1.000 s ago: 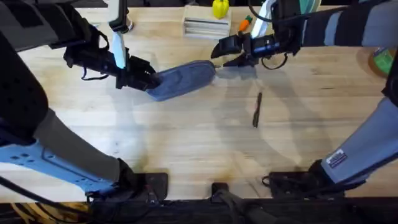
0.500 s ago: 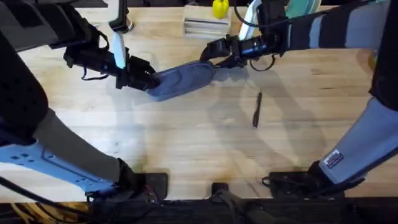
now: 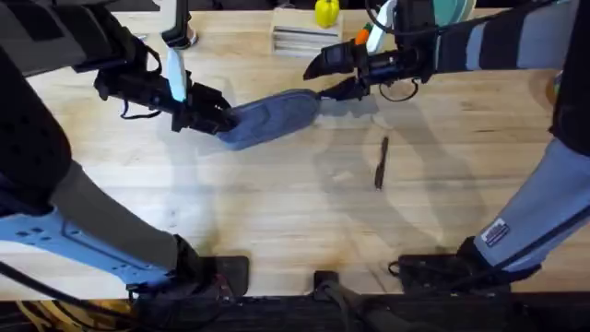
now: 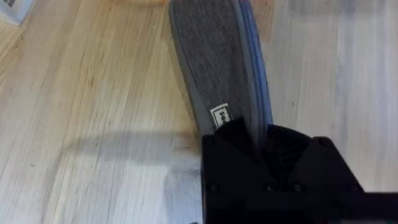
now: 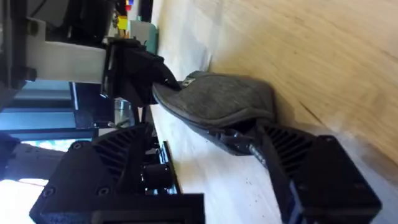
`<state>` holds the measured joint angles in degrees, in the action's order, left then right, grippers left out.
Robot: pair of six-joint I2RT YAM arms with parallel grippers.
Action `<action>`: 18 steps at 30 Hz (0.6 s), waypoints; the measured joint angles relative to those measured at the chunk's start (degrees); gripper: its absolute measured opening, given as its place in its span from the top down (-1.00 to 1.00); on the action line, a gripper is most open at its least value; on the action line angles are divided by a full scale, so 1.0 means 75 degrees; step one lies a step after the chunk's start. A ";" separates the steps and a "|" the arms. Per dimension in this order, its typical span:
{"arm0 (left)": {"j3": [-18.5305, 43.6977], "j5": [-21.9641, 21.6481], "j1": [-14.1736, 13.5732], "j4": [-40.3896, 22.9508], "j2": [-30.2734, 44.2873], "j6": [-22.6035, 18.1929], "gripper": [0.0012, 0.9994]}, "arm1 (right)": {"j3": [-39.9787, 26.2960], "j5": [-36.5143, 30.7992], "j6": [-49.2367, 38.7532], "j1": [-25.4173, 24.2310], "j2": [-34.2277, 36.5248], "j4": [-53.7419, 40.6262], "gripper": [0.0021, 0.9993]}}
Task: Unzip the bag, pick up the pens from the table one at a time and place them inside, then zip the bag closed.
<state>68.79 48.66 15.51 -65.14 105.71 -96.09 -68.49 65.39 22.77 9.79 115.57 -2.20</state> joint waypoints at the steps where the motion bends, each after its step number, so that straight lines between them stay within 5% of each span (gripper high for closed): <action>1: 0.0000 0.0000 0.0000 0.0000 0.0000 0.0000 0.92 | 0.0000 0.0054 0.0024 -0.0015 0.0000 0.0002 -0.99; 18: 0.0000 0.0000 0.0000 0.0000 0.0000 0.0000 0.92 | 0.0000 0.0229 0.0145 -0.0025 -0.0699 -0.0239 -0.99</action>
<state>68.79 48.66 15.51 -65.14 105.71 -96.09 -68.49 67.11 23.86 9.61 110.33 -3.99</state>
